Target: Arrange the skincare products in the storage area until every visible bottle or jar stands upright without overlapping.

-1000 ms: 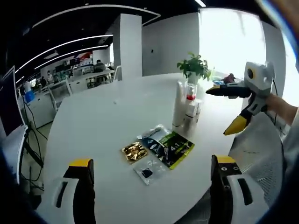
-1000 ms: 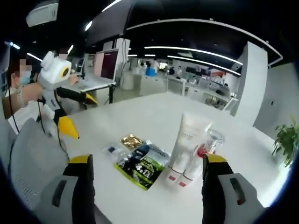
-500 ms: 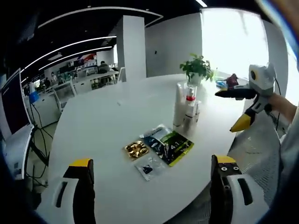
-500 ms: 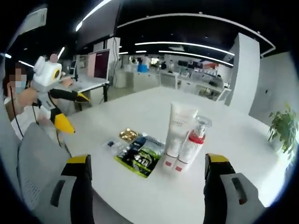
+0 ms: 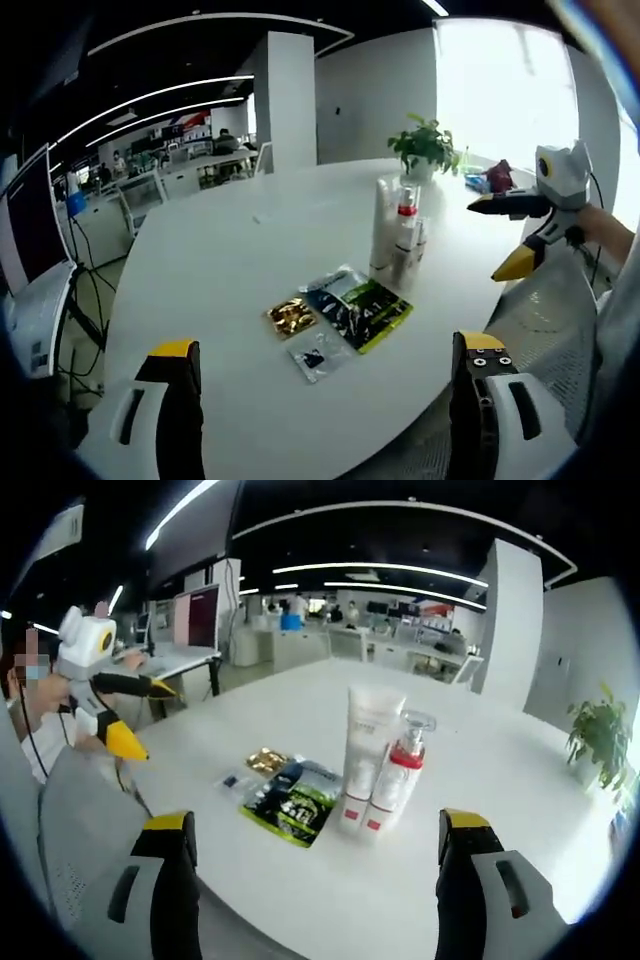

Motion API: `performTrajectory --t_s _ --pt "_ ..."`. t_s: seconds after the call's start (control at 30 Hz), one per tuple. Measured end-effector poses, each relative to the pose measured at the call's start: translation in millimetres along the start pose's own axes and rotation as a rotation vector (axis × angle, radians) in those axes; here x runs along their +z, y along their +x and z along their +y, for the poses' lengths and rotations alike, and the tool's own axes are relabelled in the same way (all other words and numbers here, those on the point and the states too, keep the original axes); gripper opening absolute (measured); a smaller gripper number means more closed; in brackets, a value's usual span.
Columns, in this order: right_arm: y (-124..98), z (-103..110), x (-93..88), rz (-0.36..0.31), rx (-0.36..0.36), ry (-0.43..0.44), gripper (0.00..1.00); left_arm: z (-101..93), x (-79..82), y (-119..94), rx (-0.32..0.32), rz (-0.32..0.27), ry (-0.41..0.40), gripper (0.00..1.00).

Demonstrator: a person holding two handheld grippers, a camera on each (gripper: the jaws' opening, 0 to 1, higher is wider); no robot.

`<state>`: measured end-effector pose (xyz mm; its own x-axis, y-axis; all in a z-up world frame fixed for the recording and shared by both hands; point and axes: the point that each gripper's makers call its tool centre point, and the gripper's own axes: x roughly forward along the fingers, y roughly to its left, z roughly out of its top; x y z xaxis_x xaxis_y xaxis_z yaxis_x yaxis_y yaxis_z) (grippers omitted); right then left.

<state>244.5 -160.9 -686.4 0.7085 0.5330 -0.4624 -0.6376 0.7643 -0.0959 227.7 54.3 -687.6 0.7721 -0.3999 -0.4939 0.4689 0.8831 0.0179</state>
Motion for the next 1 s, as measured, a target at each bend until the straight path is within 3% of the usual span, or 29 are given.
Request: performTrajectory --t_s 0.1,0.5,1.0 --pt "1.3 5.8 -0.9 -0.002 0.025 0.025 1.0 -1.2 0.6 -0.1 -0.004 -0.001 -0.011 0.99" --pt "3.6 3.3 -2.0 -0.001 0.024 0.017 1.0 -3.3 -2.5 2.3 0.002 0.023 -0.009 0.99" --pt "3.6 10.1 -2.2 0.016 0.02 0.014 1.0 -2.4 -2.9 0.1 0.005 0.011 -0.026 0.99"
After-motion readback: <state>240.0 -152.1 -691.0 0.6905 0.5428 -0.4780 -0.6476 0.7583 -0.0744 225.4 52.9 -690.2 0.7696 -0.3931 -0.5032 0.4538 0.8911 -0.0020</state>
